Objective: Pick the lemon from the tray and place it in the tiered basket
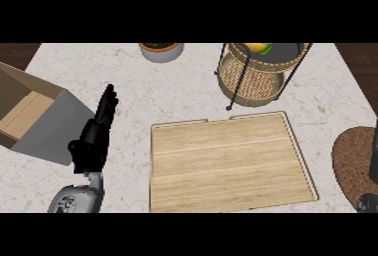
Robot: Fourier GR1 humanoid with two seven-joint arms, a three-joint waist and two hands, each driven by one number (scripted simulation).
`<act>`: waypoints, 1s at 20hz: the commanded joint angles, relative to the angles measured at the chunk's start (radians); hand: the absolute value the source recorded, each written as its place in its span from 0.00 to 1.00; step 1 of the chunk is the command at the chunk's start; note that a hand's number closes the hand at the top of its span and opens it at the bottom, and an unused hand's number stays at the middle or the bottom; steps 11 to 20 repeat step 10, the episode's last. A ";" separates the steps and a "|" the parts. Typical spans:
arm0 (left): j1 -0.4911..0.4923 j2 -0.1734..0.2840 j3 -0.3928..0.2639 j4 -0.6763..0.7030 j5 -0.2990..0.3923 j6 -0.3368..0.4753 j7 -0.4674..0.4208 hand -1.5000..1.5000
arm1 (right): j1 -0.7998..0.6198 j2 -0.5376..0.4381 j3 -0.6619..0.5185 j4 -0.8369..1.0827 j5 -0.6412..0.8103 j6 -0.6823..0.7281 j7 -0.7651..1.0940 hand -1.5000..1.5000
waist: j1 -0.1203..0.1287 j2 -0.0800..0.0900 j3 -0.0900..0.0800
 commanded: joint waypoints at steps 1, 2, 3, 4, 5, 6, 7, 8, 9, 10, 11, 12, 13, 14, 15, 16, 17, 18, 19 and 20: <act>0.019 0.019 0.021 -0.012 0.015 -0.013 -0.004 0.50 | 0.127 -0.052 -0.106 -0.126 -0.102 0.027 0.006 0.00 | -0.011 -0.003 0.000; 0.001 -0.006 0.000 -0.004 -0.006 0.009 0.008 0.50 | 0.158 -0.048 -0.131 -0.149 -0.144 0.030 -0.019 0.00 | -0.010 -0.001 0.001; 0.023 -0.010 0.004 -0.002 0.000 0.013 0.003 0.50 | 0.173 -0.091 -0.185 -0.164 -0.217 0.113 -0.024 0.00 | -0.021 -0.004 0.001; 0.036 0.019 0.020 -0.022 0.015 -0.011 -0.010 0.50 | 0.211 -0.153 -0.215 -0.189 -0.248 0.157 -0.070 0.00 | -0.022 -0.005 0.001; 0.053 0.013 0.001 -0.027 0.008 -0.015 -0.008 0.50 | 0.309 -0.094 -0.228 -0.238 -0.272 0.135 -0.107 0.00 | -0.019 -0.004 0.001; 0.021 -0.012 0.001 -0.010 -0.008 0.020 -0.008 0.50 | 0.333 -0.156 -0.257 -0.260 -0.303 0.202 -0.115 0.00 | -0.028 -0.004 0.001; 0.063 0.002 0.012 -0.002 -0.001 0.012 -0.053 0.50 | 0.380 -0.178 -0.298 -0.250 -0.349 0.243 -0.146 0.00 | -0.024 -0.002 0.001; 0.019 0.007 0.035 0.007 0.006 0.017 -0.021 0.50 | 0.438 -0.174 -0.325 -0.302 -0.390 0.297 -0.144 0.00 | -0.043 -0.006 0.001; 0.035 0.009 0.004 -0.038 -0.006 0.004 0.002 0.50 | 0.473 -0.171 -0.364 -0.322 -0.430 0.308 -0.145 0.00 | -0.026 -0.005 0.001; 0.097 0.005 0.004 -0.019 0.019 -0.015 -0.063 0.50 | 0.498 -0.232 -0.407 -0.294 -0.476 0.367 -0.187 0.00 | -0.023 -0.003 0.001; 0.097 0.005 0.004 -0.019 0.019 -0.015 -0.063 0.50 | 0.498 -0.232 -0.407 -0.294 -0.476 0.367 -0.187 0.00 | -0.023 -0.003 0.001; 0.097 0.005 0.004 -0.019 0.019 -0.015 -0.063 0.50 | 0.498 -0.232 -0.407 -0.294 -0.476 0.367 -0.187 0.00 | -0.023 -0.003 0.001; 0.097 0.005 0.004 -0.019 0.019 -0.015 -0.063 0.50 | 0.498 -0.232 -0.407 -0.294 -0.476 0.367 -0.187 0.00 | -0.023 -0.003 0.001; 0.097 0.005 0.004 -0.019 0.019 -0.015 -0.063 0.50 | 0.498 -0.232 -0.407 -0.294 -0.476 0.367 -0.187 0.00 | -0.023 -0.003 0.001; 0.097 0.005 0.004 -0.019 0.019 -0.015 -0.063 0.50 | 0.498 -0.232 -0.407 -0.294 -0.476 0.367 -0.187 0.00 | -0.023 -0.003 0.001; 0.097 0.005 0.004 -0.019 0.019 -0.015 -0.063 0.50 | 0.498 -0.232 -0.407 -0.294 -0.476 0.367 -0.187 0.00 | -0.023 -0.003 0.001; 0.097 0.005 0.004 -0.019 0.019 -0.015 -0.063 0.50 | 0.498 -0.232 -0.407 -0.294 -0.476 0.367 -0.187 0.00 | -0.023 -0.003 0.001; 0.097 0.005 0.004 -0.019 0.019 -0.015 -0.063 0.50 | 0.498 -0.232 -0.407 -0.294 -0.476 0.367 -0.187 0.00 | -0.023 -0.003 0.001; 0.097 0.005 0.004 -0.019 0.019 -0.015 -0.063 0.50 | 0.498 -0.232 -0.407 -0.294 -0.476 0.367 -0.187 0.00 | -0.023 -0.003 0.001; 0.097 0.005 0.004 -0.019 0.019 -0.015 -0.063 0.50 | 0.498 -0.232 -0.407 -0.294 -0.476 0.367 -0.187 0.00 | -0.023 -0.003 0.001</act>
